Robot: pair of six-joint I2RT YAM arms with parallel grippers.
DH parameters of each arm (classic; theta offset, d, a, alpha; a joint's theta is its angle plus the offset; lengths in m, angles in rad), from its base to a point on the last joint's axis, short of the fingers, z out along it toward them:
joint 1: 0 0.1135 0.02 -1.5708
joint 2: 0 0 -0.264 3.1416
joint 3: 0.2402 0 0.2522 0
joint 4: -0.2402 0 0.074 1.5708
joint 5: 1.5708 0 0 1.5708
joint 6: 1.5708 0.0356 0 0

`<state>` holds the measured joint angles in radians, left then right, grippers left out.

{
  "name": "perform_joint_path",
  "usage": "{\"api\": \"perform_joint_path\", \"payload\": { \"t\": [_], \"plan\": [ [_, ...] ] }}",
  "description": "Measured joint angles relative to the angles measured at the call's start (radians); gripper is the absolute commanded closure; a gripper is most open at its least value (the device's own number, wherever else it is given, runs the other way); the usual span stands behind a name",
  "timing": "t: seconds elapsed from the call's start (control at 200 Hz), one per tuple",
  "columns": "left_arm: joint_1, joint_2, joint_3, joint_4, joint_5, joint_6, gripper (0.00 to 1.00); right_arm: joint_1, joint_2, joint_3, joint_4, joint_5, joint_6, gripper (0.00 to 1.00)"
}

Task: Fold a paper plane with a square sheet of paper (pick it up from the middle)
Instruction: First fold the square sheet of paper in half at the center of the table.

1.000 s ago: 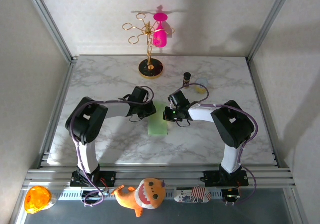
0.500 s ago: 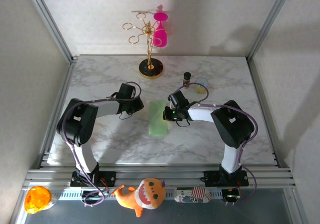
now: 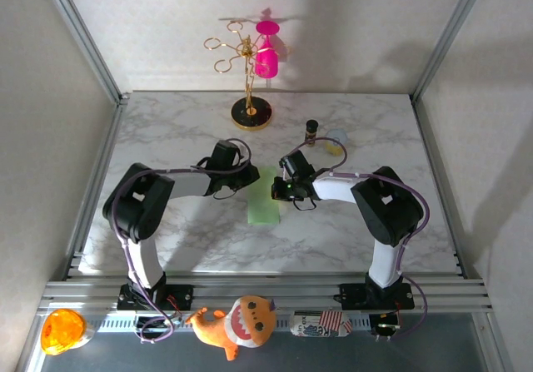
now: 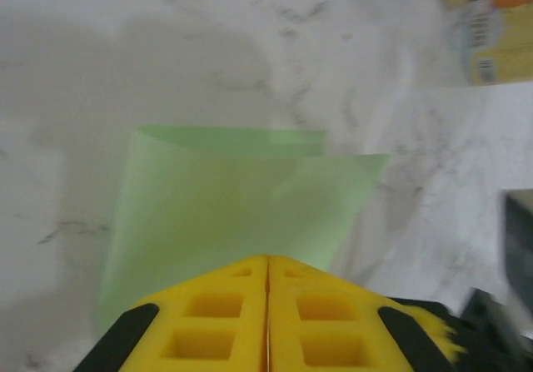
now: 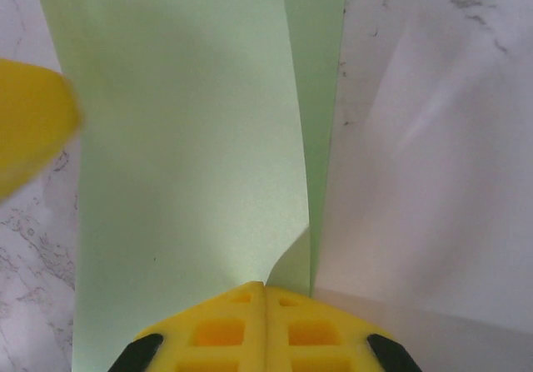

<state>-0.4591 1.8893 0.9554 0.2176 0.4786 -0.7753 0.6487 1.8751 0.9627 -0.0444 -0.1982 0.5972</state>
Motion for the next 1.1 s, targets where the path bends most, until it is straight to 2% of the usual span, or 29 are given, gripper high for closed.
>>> {"api": "perform_joint_path", "payload": {
  "t": [0.355,0.756,1.102],
  "plan": [
    [0.024,0.050,-0.004,0.046,-0.002,-0.032,0.92,0.000,0.000,0.000,0.000,0.001,0.000,0.96],
    [0.123,0.079,0.108,-0.077,-0.076,0.065,0.91,0.000,0.000,0.000,0.001,0.002,0.001,0.96],
    [0.050,0.064,0.114,-0.035,0.004,0.066,0.91,0.000,0.000,0.000,0.001,0.003,0.001,0.96]
  ]
}}
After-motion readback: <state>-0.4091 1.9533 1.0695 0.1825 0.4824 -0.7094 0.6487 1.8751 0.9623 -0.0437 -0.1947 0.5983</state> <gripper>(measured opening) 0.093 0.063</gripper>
